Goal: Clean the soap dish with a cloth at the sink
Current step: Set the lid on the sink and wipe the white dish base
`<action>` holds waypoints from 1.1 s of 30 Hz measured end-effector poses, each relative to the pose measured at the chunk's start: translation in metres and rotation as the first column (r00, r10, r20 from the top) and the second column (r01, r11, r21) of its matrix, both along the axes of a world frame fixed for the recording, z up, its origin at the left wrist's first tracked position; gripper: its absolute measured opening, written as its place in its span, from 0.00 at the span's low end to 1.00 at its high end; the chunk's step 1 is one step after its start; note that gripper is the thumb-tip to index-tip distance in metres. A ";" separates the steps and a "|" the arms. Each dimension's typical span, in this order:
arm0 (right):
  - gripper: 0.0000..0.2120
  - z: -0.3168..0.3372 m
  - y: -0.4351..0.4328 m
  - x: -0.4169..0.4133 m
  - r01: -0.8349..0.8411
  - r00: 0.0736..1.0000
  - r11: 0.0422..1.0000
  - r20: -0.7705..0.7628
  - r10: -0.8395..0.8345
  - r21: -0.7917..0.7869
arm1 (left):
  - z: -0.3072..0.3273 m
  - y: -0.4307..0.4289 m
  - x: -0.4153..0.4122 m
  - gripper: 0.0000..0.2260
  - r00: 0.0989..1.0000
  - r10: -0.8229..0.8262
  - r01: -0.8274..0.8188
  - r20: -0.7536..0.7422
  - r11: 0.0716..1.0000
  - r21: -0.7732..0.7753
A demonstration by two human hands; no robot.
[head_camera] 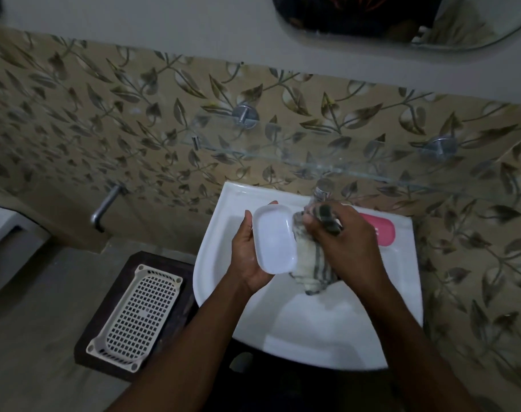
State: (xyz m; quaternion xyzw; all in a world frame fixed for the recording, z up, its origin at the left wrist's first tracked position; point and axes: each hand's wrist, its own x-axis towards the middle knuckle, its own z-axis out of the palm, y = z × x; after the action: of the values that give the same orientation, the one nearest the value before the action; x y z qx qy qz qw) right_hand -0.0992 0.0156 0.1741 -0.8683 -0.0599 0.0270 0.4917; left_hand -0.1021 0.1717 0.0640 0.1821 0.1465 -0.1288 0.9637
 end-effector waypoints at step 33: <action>0.07 -0.021 0.046 0.016 0.115 0.964 0.726 0.253 0.084 -0.678 | 0.003 -0.016 0.011 0.29 0.996 -0.042 0.053 -0.083 0.989 0.136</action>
State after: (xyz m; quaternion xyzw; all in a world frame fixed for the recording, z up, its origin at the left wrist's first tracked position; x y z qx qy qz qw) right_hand -0.0834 0.0612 0.1532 -0.9842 -0.1041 -0.0738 0.1231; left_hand -0.0915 0.1553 0.0666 0.2467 0.1889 -0.1484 0.9389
